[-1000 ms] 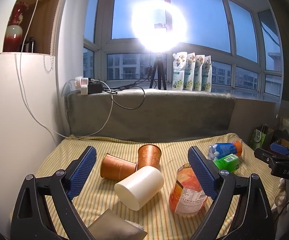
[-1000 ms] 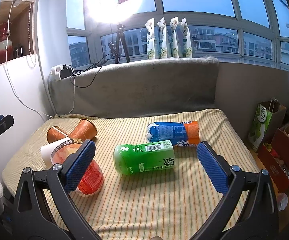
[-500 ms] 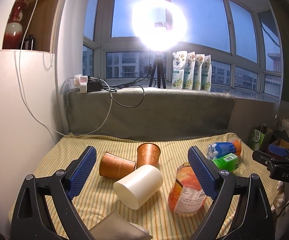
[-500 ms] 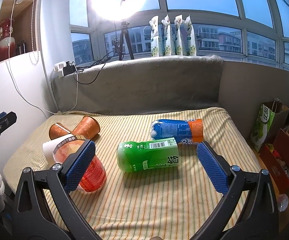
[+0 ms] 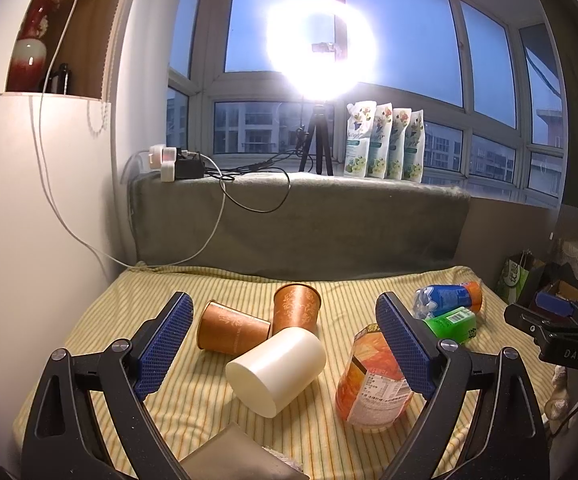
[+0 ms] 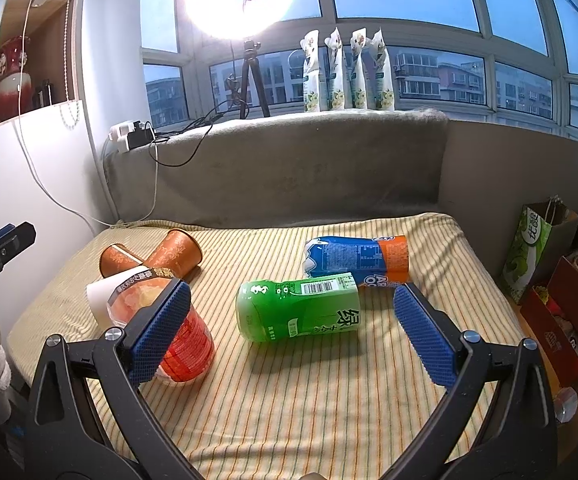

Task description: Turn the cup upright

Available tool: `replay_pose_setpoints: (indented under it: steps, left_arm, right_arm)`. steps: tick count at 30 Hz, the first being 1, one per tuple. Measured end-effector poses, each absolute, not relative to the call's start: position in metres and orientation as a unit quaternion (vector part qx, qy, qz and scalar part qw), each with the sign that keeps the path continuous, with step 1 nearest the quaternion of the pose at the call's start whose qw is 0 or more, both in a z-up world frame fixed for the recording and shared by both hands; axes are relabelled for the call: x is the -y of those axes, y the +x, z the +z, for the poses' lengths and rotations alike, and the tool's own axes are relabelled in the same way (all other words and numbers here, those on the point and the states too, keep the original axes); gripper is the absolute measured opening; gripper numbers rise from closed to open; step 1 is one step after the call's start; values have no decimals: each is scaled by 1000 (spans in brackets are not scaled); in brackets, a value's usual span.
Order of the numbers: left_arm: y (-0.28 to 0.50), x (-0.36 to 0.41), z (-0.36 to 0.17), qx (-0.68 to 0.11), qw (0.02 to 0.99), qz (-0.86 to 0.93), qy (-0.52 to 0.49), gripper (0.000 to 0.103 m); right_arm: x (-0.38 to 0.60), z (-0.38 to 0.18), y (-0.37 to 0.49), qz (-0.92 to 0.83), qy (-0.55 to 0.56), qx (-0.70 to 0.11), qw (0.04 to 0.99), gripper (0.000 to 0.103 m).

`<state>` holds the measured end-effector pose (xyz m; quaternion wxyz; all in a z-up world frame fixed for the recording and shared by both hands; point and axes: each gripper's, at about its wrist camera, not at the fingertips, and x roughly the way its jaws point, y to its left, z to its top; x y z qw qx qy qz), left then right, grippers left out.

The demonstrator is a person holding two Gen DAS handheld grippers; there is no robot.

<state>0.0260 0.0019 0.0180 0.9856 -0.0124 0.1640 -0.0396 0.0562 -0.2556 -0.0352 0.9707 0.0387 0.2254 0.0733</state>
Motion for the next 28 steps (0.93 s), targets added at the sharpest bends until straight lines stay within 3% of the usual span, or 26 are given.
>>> replay_pose_setpoints:
  steps: [28]
  left_arm:
    - [26,-5,16,-161,986,-39,-12,93]
  right_arm:
    - [243,-42,55,116,29,-243,963,103]
